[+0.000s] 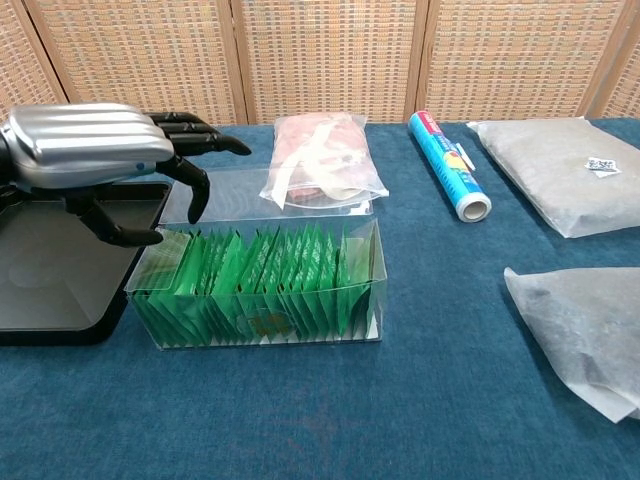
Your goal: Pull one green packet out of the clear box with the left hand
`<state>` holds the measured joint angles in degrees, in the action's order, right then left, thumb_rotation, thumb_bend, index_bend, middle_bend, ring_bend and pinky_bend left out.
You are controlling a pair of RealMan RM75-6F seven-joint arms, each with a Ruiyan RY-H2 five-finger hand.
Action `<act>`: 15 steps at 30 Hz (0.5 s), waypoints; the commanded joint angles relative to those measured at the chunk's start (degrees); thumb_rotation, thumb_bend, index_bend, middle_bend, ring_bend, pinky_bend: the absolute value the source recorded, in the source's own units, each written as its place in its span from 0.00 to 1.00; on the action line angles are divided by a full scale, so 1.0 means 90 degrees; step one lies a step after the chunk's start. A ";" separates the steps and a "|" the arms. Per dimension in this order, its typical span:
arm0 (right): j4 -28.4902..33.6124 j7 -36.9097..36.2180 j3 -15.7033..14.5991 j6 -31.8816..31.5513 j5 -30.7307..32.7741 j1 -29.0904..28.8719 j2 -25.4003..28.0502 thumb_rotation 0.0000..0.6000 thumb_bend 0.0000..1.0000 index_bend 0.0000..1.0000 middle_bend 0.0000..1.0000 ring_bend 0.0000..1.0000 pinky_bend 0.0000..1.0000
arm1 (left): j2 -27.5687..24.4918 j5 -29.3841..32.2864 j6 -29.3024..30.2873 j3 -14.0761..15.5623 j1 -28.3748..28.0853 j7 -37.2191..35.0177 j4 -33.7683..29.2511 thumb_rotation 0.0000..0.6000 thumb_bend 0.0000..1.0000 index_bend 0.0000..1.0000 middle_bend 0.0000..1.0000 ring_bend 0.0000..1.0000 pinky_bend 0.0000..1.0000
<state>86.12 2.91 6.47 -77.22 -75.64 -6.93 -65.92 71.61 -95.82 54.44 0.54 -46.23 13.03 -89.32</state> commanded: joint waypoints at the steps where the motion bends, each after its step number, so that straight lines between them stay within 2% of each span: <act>1: -0.0006 -0.0003 0.0002 0.0006 0.0008 -0.0001 -0.0002 1.00 0.00 0.00 0.00 0.00 0.00 | 0.0131 -0.0085 0.0006 0.0043 -0.0026 0.0003 0.0176 1.00 0.36 0.45 0.00 0.00 0.00; 15: -0.0026 -0.0020 0.0009 0.0034 0.0038 -0.0005 -0.0003 1.00 0.00 0.00 0.00 0.00 0.00 | 0.0434 0.0009 -0.0085 0.0006 -0.0054 0.0222 0.0580 1.00 0.36 0.45 0.00 0.00 0.00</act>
<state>85.88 2.74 6.56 -76.91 -75.29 -6.98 -65.95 75.43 -95.82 53.75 0.65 -46.67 14.94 -84.18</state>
